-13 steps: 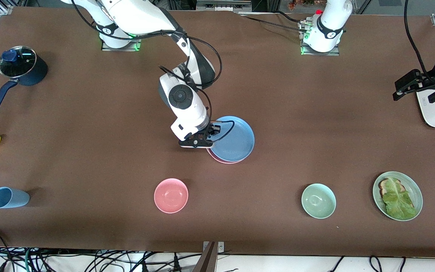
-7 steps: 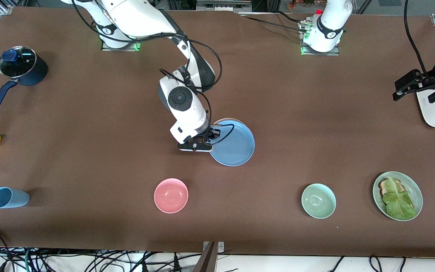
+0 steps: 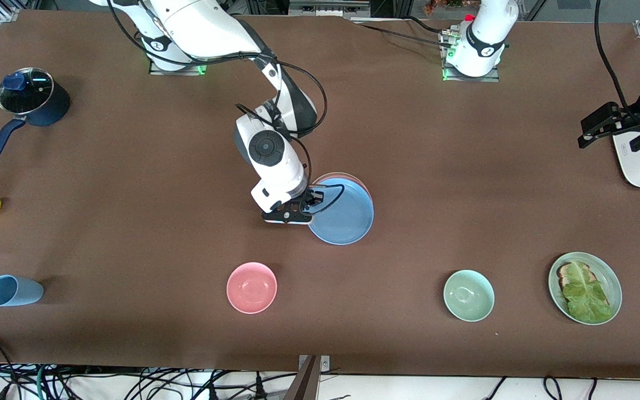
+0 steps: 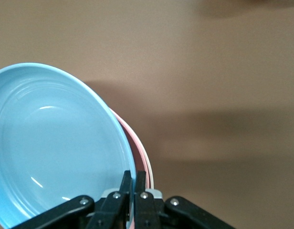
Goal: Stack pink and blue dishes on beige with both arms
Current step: 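Adjust the blue plate on the stack with the right gripper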
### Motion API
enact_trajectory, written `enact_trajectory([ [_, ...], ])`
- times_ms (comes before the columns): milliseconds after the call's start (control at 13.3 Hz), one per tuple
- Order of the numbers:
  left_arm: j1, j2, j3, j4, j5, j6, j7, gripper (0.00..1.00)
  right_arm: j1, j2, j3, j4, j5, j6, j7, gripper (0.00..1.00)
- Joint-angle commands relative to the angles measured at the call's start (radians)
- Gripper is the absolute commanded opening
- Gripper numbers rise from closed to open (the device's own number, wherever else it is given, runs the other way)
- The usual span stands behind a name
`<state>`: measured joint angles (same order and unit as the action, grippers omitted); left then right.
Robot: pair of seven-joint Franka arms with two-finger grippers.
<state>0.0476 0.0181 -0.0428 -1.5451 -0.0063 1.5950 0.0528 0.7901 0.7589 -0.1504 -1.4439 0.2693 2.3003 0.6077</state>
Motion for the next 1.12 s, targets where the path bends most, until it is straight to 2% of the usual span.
enact_trajectory([
  [0, 0.000, 0.014, 0.000, 0.036, 0.008, -0.024, 0.021, 1.00, 0.006, 0.011, -0.008, 0.008, 0.007, -0.005, 0.014, 0.00],
  [450, 0.000, 0.014, 0.000, 0.036, 0.008, -0.023, 0.021, 1.00, 0.001, -0.007, -0.003, -0.024, 0.010, -0.022, 0.029, 0.00],
  [599, 0.000, 0.014, 0.000, 0.036, 0.008, -0.024, 0.021, 1.00, -0.014, -0.029, 0.000, -0.024, 0.010, -0.079, 0.030, 0.00],
  [1049, 0.000, 0.014, 0.000, 0.037, 0.008, -0.023, 0.021, 1.00, -0.008, -0.030, 0.015, -0.038, 0.014, -0.078, 0.061, 0.00],
])
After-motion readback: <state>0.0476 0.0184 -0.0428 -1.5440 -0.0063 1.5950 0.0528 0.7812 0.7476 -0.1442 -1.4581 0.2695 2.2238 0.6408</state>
